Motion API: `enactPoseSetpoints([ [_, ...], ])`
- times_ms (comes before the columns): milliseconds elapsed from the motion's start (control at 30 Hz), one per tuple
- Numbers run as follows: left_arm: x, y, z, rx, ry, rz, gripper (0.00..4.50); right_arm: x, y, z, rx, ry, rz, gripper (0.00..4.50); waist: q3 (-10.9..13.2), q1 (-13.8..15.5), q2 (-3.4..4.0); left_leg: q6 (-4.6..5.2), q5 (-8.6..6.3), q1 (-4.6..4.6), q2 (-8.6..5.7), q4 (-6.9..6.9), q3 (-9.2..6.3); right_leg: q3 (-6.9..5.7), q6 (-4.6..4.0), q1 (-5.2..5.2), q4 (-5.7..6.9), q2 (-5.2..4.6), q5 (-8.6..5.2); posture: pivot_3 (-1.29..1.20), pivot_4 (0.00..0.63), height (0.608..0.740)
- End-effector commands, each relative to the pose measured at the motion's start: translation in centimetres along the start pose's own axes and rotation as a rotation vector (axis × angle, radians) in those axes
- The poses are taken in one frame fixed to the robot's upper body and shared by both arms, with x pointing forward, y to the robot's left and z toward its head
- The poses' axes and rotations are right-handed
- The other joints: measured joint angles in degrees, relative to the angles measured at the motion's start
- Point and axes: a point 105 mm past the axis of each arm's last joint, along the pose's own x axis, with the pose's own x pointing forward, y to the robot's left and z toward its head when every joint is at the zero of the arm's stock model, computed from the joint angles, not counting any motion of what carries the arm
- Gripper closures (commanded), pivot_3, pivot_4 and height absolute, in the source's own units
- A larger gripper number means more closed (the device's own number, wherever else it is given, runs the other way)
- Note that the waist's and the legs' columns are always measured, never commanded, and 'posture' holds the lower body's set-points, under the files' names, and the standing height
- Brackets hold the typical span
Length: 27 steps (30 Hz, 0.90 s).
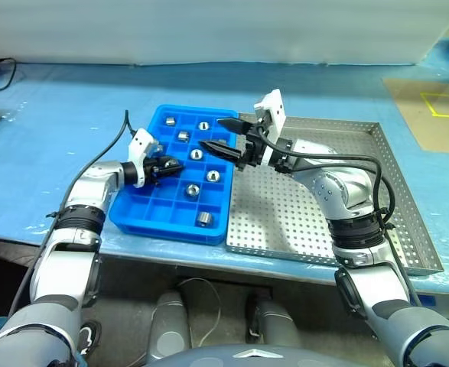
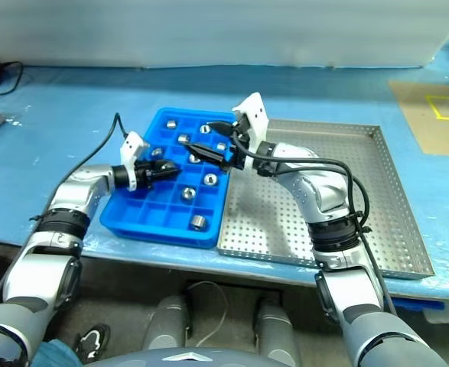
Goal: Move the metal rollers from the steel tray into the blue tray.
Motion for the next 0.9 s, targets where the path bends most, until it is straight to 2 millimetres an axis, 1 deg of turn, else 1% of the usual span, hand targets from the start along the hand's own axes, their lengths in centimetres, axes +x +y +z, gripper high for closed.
enactPoseSetpoints([
  [33, -0.2, 0.7, 1.7, 0.026, -0.037, 0.037, 1.23, -0.4, 0.4, 1.5, -0.041, -0.043, 0.006, 0.00, 0.0, -0.1, -0.01, 0.06, 0.06, 0.03, 0.00, -0.01, 0.00, 0.00, 0.15, 0.03, 0.00, -0.02, 0.00, -0.10, 0.150, 0.740],
  [67, -0.1, 0.3, 2.1, 0.023, -0.049, 0.015, 1.23, -0.4, 0.4, 1.5, -0.039, -0.044, 0.007, 0.00, 0.0, -0.2, -0.02, 0.02, 0.15, 0.03, 0.00, -0.01, -0.01, 0.01, 0.34, 0.03, -0.01, -0.03, -0.06, -0.10, 0.150, 0.740],
  [167, -0.1, -0.8, 3.6, 0.022, -0.096, -0.070, 1.23, -0.7, 0.2, 1.6, -0.041, -0.042, -0.003, 0.00, 0.0, -0.3, -0.06, -0.07, 0.31, 0.02, 0.01, -0.05, -0.02, 0.00, 0.38, 0.00, -0.19, -0.03, -0.05, -0.11, 0.150, 0.740],
  [267, 0.1, -1.3, 5.1, 0.050, -0.133, -0.089, 1.23, -0.9, -0.1, 1.8, -0.047, -0.043, -0.019, 0.00, 0.0, -0.4, -0.08, -0.16, 0.47, -0.02, -0.03, -0.05, -0.02, 0.02, 0.38, -0.05, -0.28, -0.07, -0.05, -0.12, 0.150, 0.740],
  [300, 0.3, -1.3, 5.7, 0.066, -0.150, -0.080, 1.23, -1.1, -0.2, 1.9, -0.050, -0.045, -0.024, 0.00, 0.1, -0.4, -0.08, -0.16, 0.47, -0.02, -0.06, -0.05, -0.02, 0.04, 0.38, -0.05, -0.28, -0.09, -0.05, -0.13, 0.150, 0.740],
  [367, 0.7, -1.8, 7.9, 0.078, -0.206, -0.102, 1.23, -1.6, -0.6, 2.3, -0.048, -0.055, -0.047, 0.00, 0.1, -0.3, -0.09, -0.15, 0.48, -0.11, -0.07, -0.05, -0.02, 0.05, 0.40, -0.08, -0.26, -0.09, -0.03, -0.14, 0.150, 0.740],
  [400, 0.9, -2.1, 8.7, 0.091, -0.220, -0.114, 1.23, -1.9, -0.9, 2.4, -0.046, -0.059, -0.061, 0.00, 0.1, -0.3, -0.09, -0.15, 0.49, -0.18, -0.07, -0.05, -0.02, 0.05, 0.39, -0.10, -0.25, -0.09, 0.03, -0.15, 0.150, 0.740],
  [467, 1.3, -3.0, 10.1, 0.118, -0.246, -0.157, 1.23, -2.8, -1.5, 2.5, -0.048, -0.056, -0.098, 0.00, 0.1, -0.3, -0.10, -0.12, 0.50, -0.34, -0.10, -0.02, -0.02, 0.05, 0.34, -0.16, -0.24, -0.09, 0.26, -0.16, 0.150, 0.740],
  [500, 1.4, -3.3, 10.6, 0.124, -0.260, -0.175, 1.23, -3.2, -1.7, 2.5, -0.052, -0.052, -0.112, 0.00, 0.1, -0.3, -0.10, -0.10, 0.49, -0.39, -0.11, -0.02, -0.02, 0.05, -0.04, -0.20, -0.23, -0.08, 0.51, -0.17, 0.150, 0.740],
  [600, 1.8, -4.5, 11.9, 0.144, -0.284, -0.232, 1.23, -4.8, -2.7, 2.3, -0.072, -0.031, -0.178, 0.00, 0.0, -0.5, -0.10, 0.26, 0.29, -0.52, -0.09, -0.07, -0.02, 0.06, 0.00, -0.34, -0.32, 0.01, 0.47, -0.19, 0.150, 0.740],
  [633, 2.0, -4.8, 12.3, 0.146, -0.297, -0.243, 1.23, -5.5, -3.4, 2.0, -0.095, -0.010, -0.220, 0.00, 0.0, -0.6, -0.10, 0.38, 0.22, -0.51, -0.09, -0.07, -0.02, 0.06, 0.00, -0.35, -0.32, 0.03, 0.46, -0.20, 0.150, 0.740],
  [667, 2.5, -5.0, 12.7, 0.148, -0.309, -0.247, 1.23, -6.2, -3.7, 2.2, -0.103, -0.010, -0.243, 0.00, 0.0, -0.8, -0.10, 0.51, 0.15, -0.52, -0.09, -0.06, -0.01, 0.07, 0.00, -0.38, -0.32, 0.05, 0.46, -0.21, 0.150, 0.740],
  [767, 3.9, -5.4, 12.8, 0.158, -0.315, -0.238, 1.23, -7.4, -4.1, 3.3, -0.105, -0.045, -0.286, 0.00, 0.0, -1.6, -0.10, 0.60, 0.09, -0.59, -0.10, -0.06, 0.00, 0.09, 0.01, -0.43, -0.35, 0.06, 0.44, -0.23, 0.150, 0.740],
  [800, 4.8, -5.4, 12.3, 0.189, -0.286, -0.217, 1.23, -7.8, -4.3, 3.6, -0.111, -0.052, -0.305, 0.00, 0.1, -1.8, -0.11, 0.60, 0.09, -0.58, -0.10, -0.05, 0.00, 0.09, 0.01, -0.42, -0.36, 0.05, 0.44, -0.25, 0.150, 0.740],
  [833, 6.7, -5.4, 11.0, 0.256, -0.194, -0.159, 1.23, -8.4, -4.6, 3.9, -0.118, -0.060, -0.335, 0.00, 0.1, -1.9, -0.11, 0.60, 0.09, -0.57, -0.10, -0.01, 0.00, 0.10, 0.04, -0.41, -0.38, 0.06, 0.42, -0.25, 0.150, 0.740],
  [867, 8.1, -5.5, 10.1, 0.316, -0.130, -0.122, 1.23, -9.0, -4.9, 4.1, -0.126, -0.063, -0.362, 0.00, 0.0, -1.9, -0.11, 0.59, 0.10, -0.55, -0.10, 0.01, 0.03, 0.14, 0.06, -0.40, -0.40, 0.06, 0.40, -0.29, 0.150, 0.740],
  [900, 9.2, -6.1, 9.9, 0.343, -0.115, -0.120, 1.23, -9.5, -5.0, 4.3, -0.132, -0.065, -0.382, 0.00, 0.0, -1.9, -0.11, 0.58, 0.10, -0.51, -0.12, 0.05, 0.03, 0.17, 0.09, -0.34, -0.40, 0.05, 0.39, -0.30, 0.150, 0.740],
])
